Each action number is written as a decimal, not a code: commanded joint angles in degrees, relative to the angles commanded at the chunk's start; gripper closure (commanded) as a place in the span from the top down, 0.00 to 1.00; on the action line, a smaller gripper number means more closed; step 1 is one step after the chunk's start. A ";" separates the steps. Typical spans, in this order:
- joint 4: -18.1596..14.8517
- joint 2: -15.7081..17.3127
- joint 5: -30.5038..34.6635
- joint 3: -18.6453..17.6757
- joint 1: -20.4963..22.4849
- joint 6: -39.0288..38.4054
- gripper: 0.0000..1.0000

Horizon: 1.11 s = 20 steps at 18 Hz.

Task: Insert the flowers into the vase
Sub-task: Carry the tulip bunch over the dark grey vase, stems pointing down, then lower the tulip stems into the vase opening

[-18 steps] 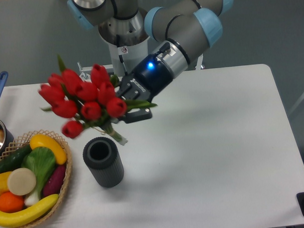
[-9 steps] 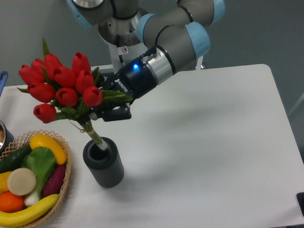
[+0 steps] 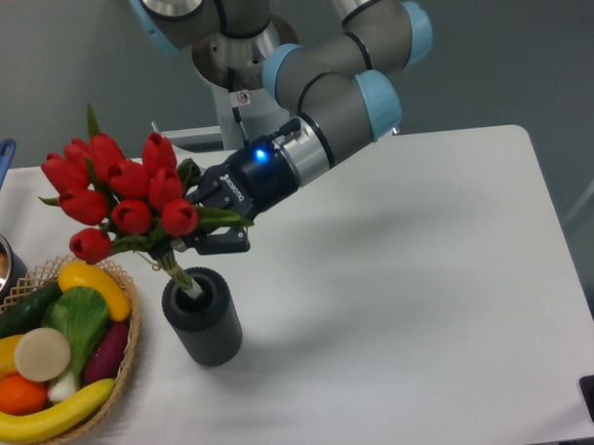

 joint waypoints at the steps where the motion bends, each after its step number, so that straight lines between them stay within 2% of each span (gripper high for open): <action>1: 0.00 -0.17 0.00 -0.79 0.00 0.35 0.25; 7: 0.00 -1.84 0.00 -2.73 0.26 0.44 0.25; 20: 0.00 -7.47 0.09 -3.00 1.58 4.13 0.25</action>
